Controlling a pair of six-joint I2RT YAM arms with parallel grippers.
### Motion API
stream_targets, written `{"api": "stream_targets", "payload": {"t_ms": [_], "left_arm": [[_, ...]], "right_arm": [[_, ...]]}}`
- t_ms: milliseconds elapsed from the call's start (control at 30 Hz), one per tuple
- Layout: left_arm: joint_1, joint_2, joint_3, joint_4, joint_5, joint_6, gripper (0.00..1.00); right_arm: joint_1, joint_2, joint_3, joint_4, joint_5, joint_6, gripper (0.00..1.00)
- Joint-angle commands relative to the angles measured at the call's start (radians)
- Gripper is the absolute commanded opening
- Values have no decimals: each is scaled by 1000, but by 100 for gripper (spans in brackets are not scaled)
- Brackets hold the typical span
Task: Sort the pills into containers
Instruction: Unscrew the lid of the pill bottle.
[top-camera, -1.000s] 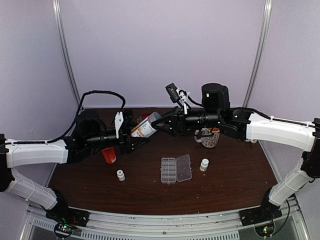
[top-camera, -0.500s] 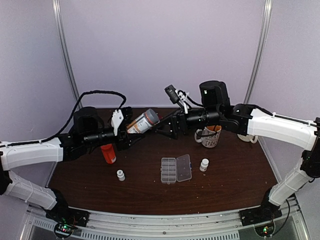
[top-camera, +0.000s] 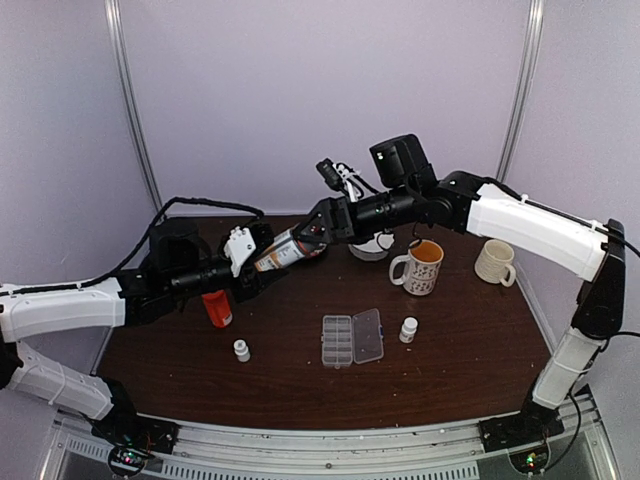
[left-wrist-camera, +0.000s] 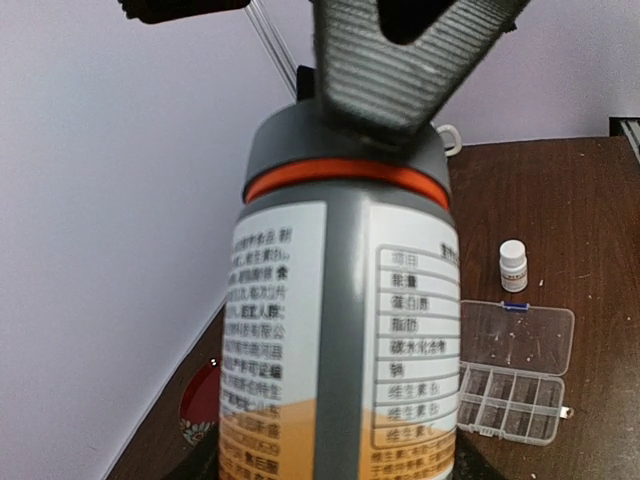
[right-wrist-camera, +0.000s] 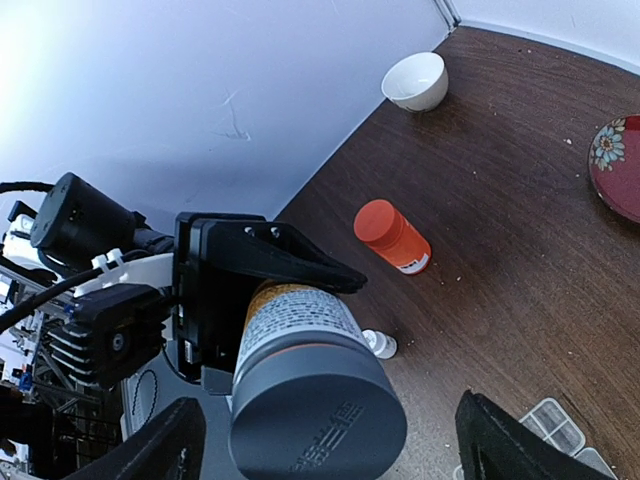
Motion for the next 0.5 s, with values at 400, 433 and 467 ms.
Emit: {"api": "stream_targets", "payload": {"t_ms": [400, 433, 467], "left_arm": [[-13, -20, -15, 58, 40, 32, 11], [-13, -21, -15, 60, 46, 20, 10], [-13, -21, -14, 61, 59, 8, 10]], "right_arm": [[-3, 42, 59, -103, -79, -19, 34], [-3, 40, 55, -105, -92, -36, 30], [-3, 35, 47, -101, -105, -58, 29]]}}
